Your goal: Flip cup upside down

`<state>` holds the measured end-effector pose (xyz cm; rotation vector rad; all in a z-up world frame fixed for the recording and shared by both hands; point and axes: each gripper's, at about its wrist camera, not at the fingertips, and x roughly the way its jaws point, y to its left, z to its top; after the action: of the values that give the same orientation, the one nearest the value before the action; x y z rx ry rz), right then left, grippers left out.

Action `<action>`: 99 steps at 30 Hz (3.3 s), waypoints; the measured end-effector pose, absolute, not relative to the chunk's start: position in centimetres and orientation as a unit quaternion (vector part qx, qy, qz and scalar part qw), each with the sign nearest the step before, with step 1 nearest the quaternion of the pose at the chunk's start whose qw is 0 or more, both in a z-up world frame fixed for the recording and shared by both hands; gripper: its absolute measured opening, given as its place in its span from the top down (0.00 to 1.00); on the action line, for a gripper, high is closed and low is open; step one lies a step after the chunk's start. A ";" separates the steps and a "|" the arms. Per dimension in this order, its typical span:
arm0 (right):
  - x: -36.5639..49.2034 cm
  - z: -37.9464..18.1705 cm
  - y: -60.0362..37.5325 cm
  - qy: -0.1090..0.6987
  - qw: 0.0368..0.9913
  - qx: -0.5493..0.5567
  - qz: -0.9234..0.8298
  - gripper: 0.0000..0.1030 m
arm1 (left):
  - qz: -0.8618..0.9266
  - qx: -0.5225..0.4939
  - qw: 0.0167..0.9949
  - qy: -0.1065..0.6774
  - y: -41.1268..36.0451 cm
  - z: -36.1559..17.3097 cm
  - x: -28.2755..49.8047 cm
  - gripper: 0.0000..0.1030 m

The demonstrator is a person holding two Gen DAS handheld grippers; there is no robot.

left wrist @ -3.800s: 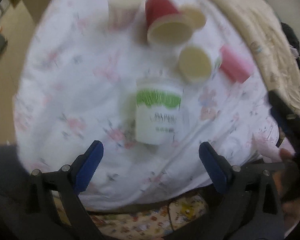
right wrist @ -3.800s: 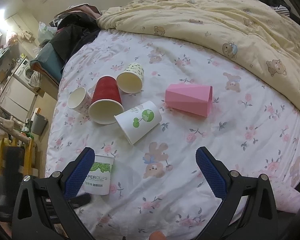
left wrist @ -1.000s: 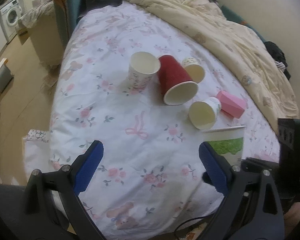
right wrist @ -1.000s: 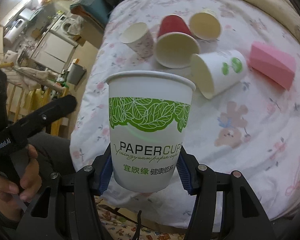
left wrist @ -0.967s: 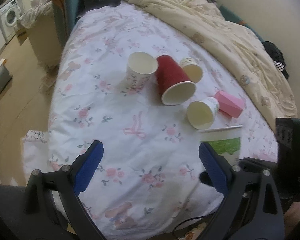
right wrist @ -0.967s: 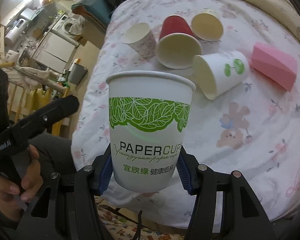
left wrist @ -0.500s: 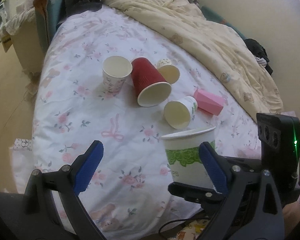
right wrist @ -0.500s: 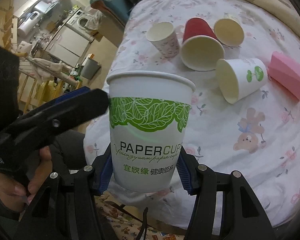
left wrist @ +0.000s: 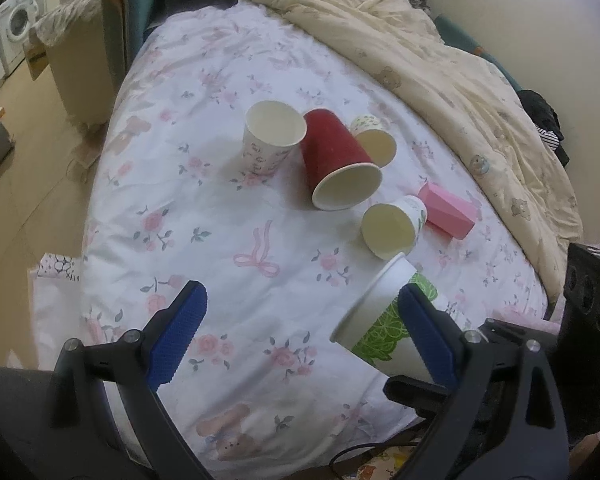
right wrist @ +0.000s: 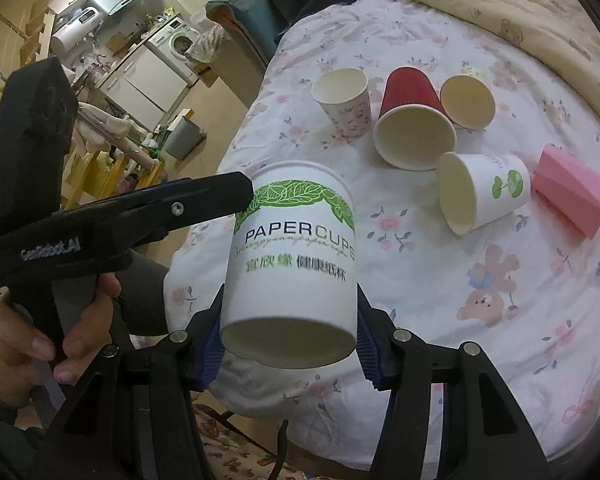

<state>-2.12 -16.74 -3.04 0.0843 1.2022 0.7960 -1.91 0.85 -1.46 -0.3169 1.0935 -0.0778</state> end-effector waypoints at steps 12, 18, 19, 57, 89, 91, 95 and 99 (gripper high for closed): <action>-0.2 -2.0 -20.1 0.599 0.741 -0.037 0.302 0.45 | 0.011 -0.141 0.850 0.507 2.6 -0.4 -2.2 0.08; 2.5 -3.2 -18.7 0.640 0.708 -0.094 0.283 0.45 | 0.041 -0.109 0.853 0.508 3.2 -0.4 -2.5 0.06; 2.8 -3.6 -18.1 0.647 0.700 -0.106 0.282 0.45 | 0.040 -0.109 0.851 0.512 3.2 -0.5 -2.6 0.03; 5.4 -3.0 -16.4 0.639 0.719 -0.077 0.262 0.06 | 0.026 -0.093 0.855 0.510 2.0 -0.6 -2.8 0.00; -3.5 -0.9 -23.6 0.442 0.883 0.064 0.144 0.00 | 0.050 -0.053 0.888 0.454 -0.4 -0.8 -6.0 0.00; -3.5 -0.9 -23.5 0.442 0.883 0.062 0.144 0.00 | 0.047 -0.053 0.888 0.454 -0.4 -0.8 -6.0 0.00; -3.6 -1.0 -23.2 0.442 0.884 0.049 0.143 0.00 | 0.038 -0.056 0.889 0.452 -0.7 -0.6 -6.0 0.00; -3.7 -1.0 -23.2 0.443 0.884 0.047 0.142 0.00 | 0.035 -0.055 0.891 0.449 -1.1 -0.5 -5.9 0.00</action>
<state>-3.68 -23.17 -1.01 0.0977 0.9230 0.2952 -5.90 -1.13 -0.47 -0.1131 0.9322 0.0718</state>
